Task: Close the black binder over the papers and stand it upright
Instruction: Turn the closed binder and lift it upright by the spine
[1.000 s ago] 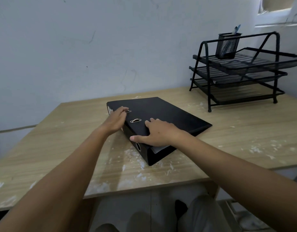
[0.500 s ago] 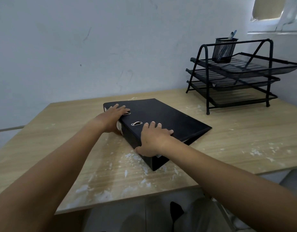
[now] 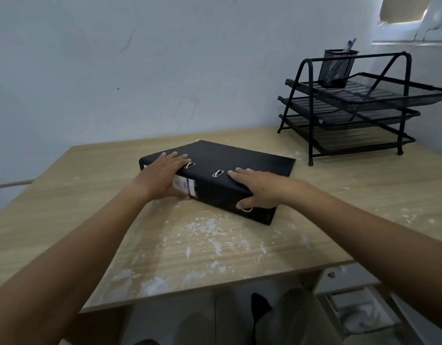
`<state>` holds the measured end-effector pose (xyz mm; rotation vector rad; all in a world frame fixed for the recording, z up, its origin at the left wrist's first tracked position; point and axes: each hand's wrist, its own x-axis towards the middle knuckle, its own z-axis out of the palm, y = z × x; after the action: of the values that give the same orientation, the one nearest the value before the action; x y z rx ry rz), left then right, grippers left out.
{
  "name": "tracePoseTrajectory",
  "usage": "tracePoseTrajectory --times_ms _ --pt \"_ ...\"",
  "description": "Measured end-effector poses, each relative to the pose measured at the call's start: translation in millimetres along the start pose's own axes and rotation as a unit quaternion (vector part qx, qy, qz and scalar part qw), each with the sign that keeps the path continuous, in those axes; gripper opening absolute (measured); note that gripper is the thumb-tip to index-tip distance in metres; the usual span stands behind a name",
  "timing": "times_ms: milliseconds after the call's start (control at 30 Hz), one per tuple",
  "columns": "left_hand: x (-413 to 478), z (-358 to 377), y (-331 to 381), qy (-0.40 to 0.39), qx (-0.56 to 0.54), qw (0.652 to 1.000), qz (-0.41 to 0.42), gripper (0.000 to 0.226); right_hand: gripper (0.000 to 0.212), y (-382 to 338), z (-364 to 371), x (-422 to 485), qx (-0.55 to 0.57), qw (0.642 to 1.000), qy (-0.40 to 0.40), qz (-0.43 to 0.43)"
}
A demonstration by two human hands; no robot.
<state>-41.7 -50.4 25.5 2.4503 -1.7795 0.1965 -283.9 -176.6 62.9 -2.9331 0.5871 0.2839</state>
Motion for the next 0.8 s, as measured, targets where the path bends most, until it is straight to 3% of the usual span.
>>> tracePoseTrajectory --times_ms 400,633,800 --pt "-24.8 17.7 56.2 0.163 0.028 0.984 -0.065 0.089 0.079 75.5 -9.6 31.1 0.069 0.997 -0.004 -0.017" --pt "-28.7 24.4 62.5 0.189 0.043 0.978 -0.073 0.087 0.073 91.6 3.4 36.1 0.056 0.993 0.097 -0.031" --pt "-29.0 20.7 51.7 0.151 0.062 0.985 -0.053 0.087 0.073 87.4 22.3 33.9 0.072 0.975 0.209 -0.003"
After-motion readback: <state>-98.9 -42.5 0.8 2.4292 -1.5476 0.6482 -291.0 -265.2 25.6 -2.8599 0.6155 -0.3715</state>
